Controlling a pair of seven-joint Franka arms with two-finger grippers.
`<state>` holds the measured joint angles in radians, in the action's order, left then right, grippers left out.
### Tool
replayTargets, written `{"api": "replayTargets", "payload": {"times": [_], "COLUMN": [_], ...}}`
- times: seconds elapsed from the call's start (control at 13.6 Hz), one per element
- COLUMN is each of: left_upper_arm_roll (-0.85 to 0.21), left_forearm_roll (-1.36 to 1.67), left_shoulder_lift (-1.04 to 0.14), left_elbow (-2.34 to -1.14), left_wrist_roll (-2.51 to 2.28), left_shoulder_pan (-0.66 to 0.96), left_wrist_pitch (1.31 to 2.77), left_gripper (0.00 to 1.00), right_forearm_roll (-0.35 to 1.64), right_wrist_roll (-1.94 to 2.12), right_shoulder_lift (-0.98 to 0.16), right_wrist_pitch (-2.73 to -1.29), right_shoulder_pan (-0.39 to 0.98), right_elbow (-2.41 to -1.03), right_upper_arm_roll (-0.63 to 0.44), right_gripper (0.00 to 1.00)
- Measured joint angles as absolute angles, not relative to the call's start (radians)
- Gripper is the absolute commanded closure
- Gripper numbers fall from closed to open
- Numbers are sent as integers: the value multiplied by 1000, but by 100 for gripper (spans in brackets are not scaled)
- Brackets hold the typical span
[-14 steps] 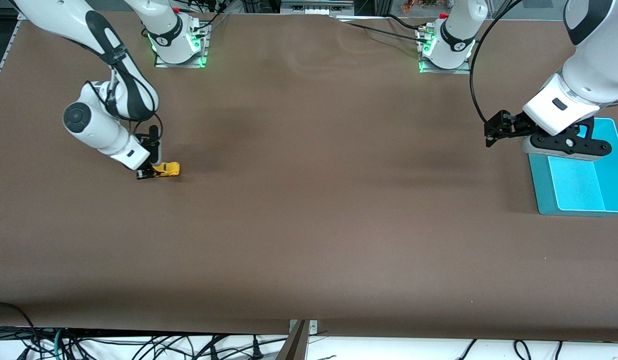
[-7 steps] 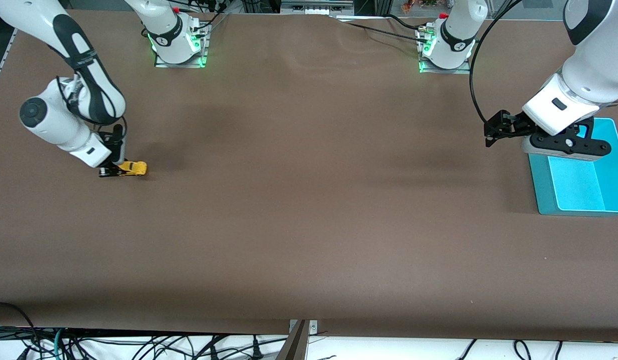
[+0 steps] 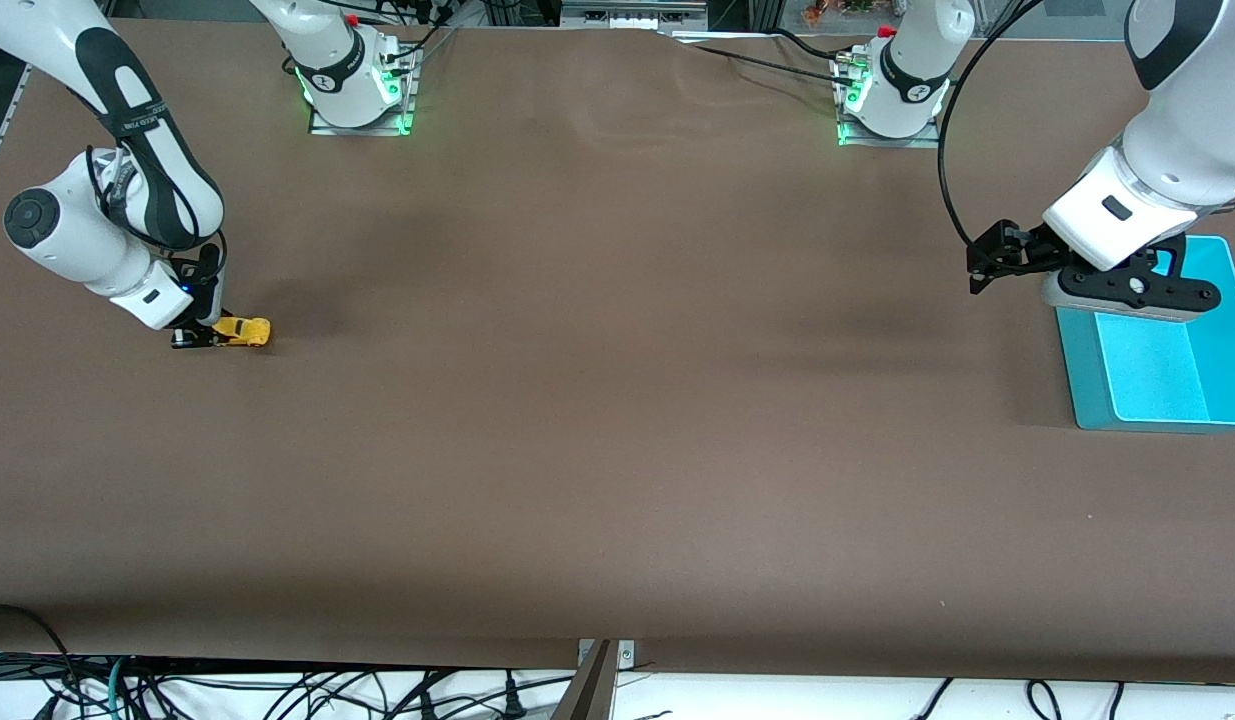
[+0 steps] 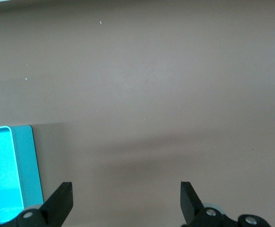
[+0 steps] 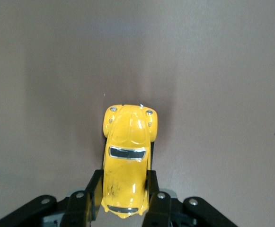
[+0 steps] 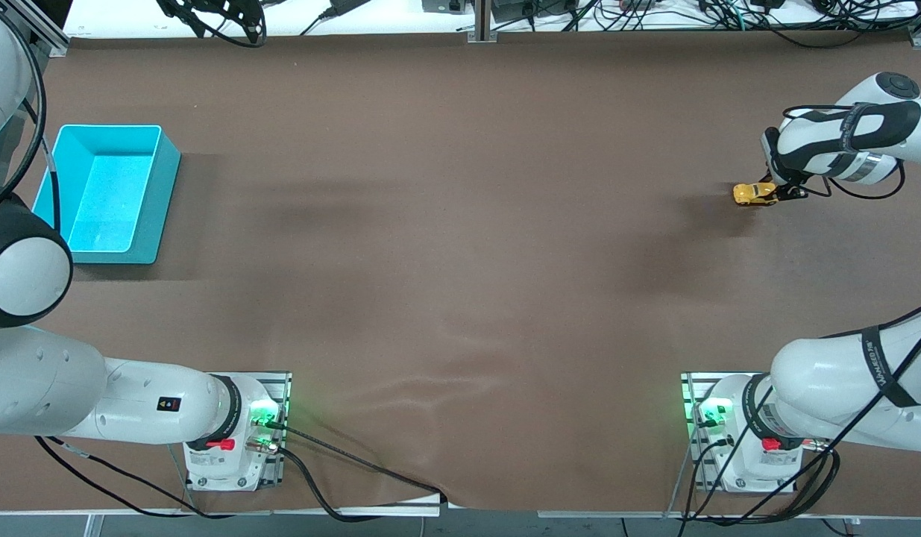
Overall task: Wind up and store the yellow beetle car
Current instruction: 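Pull the car backward along the table with the right gripper, then open the right gripper to release the wound car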
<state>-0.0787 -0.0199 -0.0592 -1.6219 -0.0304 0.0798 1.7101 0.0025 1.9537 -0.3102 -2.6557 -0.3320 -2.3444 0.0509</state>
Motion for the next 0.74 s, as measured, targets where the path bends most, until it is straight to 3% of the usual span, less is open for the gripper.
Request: {"api": "replayTargets", "payload": {"times": [0.07,0.15,0.22,0.74], "left_upper_arm_roll": [-79,-79,-79,-79], "left_forearm_roll": [-20,-20,-20,-20], "left_shoulder_lift": [-59,-59,-59,-59], "left_elbow": [-1622,-1622,-1622,-1622], "left_wrist_roll": [-30,-30,-30,-30], "left_shoulder_pan": [80,80,80,80], "left_wrist_pitch": [1710,1710,1710,1710], "left_gripper": [0,0,0,0], "right_forearm_roll": [2,2,2,3], "right_wrist_roll": [1954,1954,1954,1877], "right_shoulder_lift": [-315,-320,-326,-321], "right_wrist_pitch": [-2641,-2628,-2611,-2316], "right_shoulder_pan": [-332,-332,-332,-332], "right_elbow": [-2334,-2321,-2304,-2078], "right_upper_arm_roll": [57,62,68,94], "right_gripper": [47,12,0,0]}}
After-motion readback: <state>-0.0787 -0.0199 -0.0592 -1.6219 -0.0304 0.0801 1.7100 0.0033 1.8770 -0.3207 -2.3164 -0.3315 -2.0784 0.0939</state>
